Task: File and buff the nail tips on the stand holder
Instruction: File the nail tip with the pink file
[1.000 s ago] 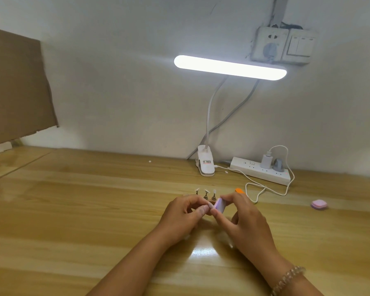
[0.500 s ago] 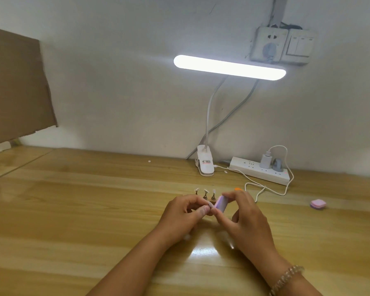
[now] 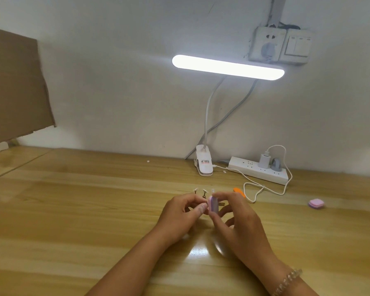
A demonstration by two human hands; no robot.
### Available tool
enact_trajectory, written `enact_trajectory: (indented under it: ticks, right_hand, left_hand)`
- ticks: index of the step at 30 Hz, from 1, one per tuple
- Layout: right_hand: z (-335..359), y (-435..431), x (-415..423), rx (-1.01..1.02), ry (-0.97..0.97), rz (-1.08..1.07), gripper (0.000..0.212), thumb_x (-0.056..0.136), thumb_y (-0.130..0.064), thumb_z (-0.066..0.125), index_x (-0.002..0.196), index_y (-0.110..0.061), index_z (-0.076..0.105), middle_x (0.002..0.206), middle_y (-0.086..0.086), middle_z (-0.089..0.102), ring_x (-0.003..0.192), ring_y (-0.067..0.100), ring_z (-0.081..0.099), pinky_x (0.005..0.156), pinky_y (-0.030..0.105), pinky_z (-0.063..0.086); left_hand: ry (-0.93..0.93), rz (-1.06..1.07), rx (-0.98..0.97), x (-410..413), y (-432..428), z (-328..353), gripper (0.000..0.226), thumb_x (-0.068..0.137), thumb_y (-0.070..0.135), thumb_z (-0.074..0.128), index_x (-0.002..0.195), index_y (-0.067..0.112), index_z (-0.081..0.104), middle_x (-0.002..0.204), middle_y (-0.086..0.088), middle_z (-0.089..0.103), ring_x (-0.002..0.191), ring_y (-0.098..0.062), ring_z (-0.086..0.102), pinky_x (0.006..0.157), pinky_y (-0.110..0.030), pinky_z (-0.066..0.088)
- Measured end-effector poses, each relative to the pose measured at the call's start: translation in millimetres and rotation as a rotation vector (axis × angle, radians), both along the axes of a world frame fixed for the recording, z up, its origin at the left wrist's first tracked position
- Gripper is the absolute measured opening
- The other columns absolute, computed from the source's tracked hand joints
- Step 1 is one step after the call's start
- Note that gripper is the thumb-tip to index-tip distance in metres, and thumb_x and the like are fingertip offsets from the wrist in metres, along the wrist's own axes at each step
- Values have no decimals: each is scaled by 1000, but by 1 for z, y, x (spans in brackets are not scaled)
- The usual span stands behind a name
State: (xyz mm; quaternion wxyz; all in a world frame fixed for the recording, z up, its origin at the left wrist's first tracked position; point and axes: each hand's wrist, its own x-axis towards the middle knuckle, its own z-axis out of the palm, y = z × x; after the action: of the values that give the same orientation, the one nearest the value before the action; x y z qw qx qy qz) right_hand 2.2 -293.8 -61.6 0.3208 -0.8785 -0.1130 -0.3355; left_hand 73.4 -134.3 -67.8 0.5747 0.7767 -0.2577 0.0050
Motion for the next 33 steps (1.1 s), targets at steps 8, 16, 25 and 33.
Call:
enact_trajectory:
  ticks: [8, 16, 25, 33]
  right_hand:
    - [0, -1, 1, -78, -24, -42, 41, 80, -12, 77, 114, -28, 61, 104, -16, 51, 78, 1, 62, 55, 22, 55]
    - [0, -3, 4, 20, 31, -15, 42, 80, -7, 76, 116, -24, 61, 104, -14, 53, 80, 3, 64, 60, 24, 56]
    - [1, 1, -1, -130, 26, -66, 37, 78, -31, 75, 110, -31, 57, 101, -22, 48, 75, 1, 55, 57, 33, 54]
    - [3, -1, -2, -133, 57, -110, 36, 77, -41, 76, 102, -27, 54, 97, -18, 51, 74, 7, 54, 60, 34, 53]
  left_hand:
    - [19, 15, -16, 1, 1, -1, 12, 94, 20, 68, 89, 26, 77, 81, 11, 76, 73, -6, 67, 61, -29, 48]
    - [14, 1, 22, -1, 0, 0, 11, 97, 27, 63, 91, 32, 72, 86, 13, 76, 60, 5, 62, 59, -24, 46]
    - [1, -14, 49, 1, 1, 1, 17, 96, 22, 64, 88, 33, 73, 82, 13, 71, 60, -7, 58, 58, -31, 49]
    - [-36, -59, 152, 4, 1, -4, 25, 94, 17, 63, 99, 38, 76, 94, 19, 74, 65, -6, 54, 76, -46, 55]
